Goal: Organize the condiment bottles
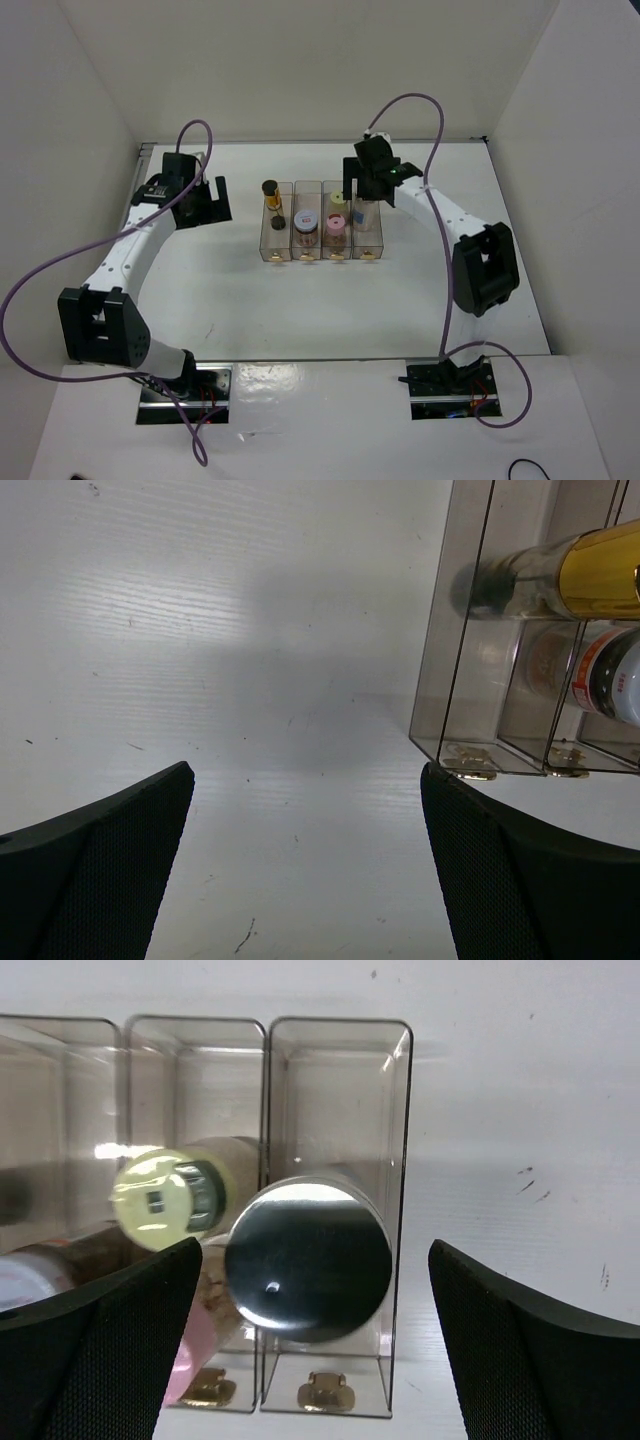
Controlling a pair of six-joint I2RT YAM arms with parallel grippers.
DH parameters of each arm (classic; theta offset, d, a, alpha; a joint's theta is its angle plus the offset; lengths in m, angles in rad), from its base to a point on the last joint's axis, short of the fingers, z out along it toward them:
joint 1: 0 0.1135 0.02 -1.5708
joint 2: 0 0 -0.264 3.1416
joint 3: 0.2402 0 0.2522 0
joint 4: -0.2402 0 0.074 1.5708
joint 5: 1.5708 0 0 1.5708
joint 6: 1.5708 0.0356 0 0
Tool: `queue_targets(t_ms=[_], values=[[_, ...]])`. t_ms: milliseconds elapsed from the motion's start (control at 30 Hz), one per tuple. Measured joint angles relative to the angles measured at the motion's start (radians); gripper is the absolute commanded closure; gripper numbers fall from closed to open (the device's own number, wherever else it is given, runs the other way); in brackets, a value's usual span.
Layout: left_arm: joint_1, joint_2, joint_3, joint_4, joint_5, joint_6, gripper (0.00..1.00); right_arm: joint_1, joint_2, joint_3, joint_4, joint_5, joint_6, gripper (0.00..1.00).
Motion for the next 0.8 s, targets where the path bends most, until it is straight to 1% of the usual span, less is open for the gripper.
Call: queue_targets(t_ms=[200,300,400,467,700,800], values=[[0.0,-0.03,-0.014,-0.002,0.011,0.0,0.0,0.004,-0.186,0.001,0.009,-0.055,-0.005,0.02],[0.0,-0.056,-0.021,0.005,0.032,0.0,0.0,0.005,-0.309,-0.026,0.058,-0.08,-0.004,0.02],[0.0,-0.098,-0.039,0.021,0.059,-0.002,0.0,0.007,-0.439,-0.111,0.106,-0.077,0.008,0.02],[0.0,-0.124,-0.047,0.025,0.074,-0.002,0.0,0.008,-0.495,-0.173,0.125,-0.069,0.021,0.02],[0.0,-0.209,-0.063,0.05,0.107,-0.002,0.0,0.009,-0.598,-0.437,0.14,-0.013,0.114,0.02],[0.0,-0.22,-0.066,0.055,0.109,-0.002,0.0,0.009,-0.637,-0.478,0.135,0.003,0.145,0.02]])
